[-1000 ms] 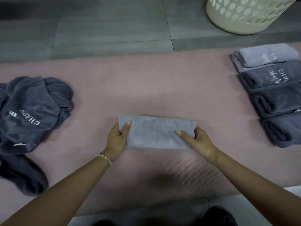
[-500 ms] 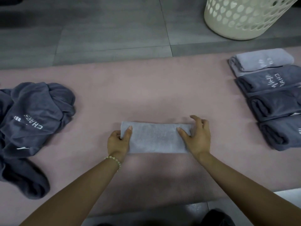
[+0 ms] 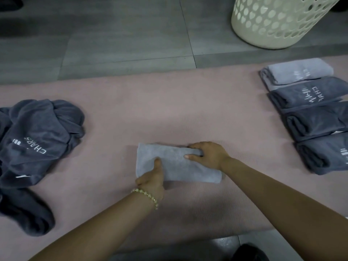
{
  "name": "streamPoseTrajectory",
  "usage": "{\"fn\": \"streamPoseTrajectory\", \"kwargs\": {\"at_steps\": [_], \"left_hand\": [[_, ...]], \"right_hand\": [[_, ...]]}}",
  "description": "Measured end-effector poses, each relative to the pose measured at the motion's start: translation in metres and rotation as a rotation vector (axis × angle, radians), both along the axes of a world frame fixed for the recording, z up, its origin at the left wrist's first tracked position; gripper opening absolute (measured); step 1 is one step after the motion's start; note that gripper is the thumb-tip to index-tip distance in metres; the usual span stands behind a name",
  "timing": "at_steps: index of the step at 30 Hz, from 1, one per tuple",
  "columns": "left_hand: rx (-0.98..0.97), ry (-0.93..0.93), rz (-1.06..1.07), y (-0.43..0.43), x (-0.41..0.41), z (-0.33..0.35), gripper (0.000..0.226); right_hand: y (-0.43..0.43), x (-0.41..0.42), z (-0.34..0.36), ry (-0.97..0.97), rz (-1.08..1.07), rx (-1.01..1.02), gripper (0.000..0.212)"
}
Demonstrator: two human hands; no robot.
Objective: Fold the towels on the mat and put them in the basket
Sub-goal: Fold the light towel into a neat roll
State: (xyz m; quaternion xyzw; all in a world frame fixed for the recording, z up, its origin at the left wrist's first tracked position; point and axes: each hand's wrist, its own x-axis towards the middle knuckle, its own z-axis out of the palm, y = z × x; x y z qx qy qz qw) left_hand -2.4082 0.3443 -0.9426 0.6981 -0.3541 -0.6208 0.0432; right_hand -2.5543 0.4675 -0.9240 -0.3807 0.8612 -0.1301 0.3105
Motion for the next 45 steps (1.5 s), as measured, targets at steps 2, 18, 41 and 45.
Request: {"fn": "streamPoseTrajectory", "kwargs": {"at_steps": [2, 18, 41, 45], "left_hand": [[0.015, 0.069, -0.064, 0.012, -0.001, 0.003, 0.071], [-0.071, 0.718, -0.664, 0.021, -0.076, 0.087, 0.036], [-1.011, -0.259, -1.855, 0.052, -0.349, -0.017, 0.093], [-0.974, -0.270, -1.881, 0.049, -0.347, -0.041, 0.114]], "right_hand": [[0.001, 0.003, 0.000, -0.059, -0.062, -0.004, 0.040], [0.041, -0.014, 0.057, -1.039, -0.694, -0.557, 0.038], [0.175, -0.264, 0.070, -0.591, -1.175, -1.134, 0.023], [0.169, -0.326, 0.080, -0.440, -1.229, -1.247, 0.021]]}}
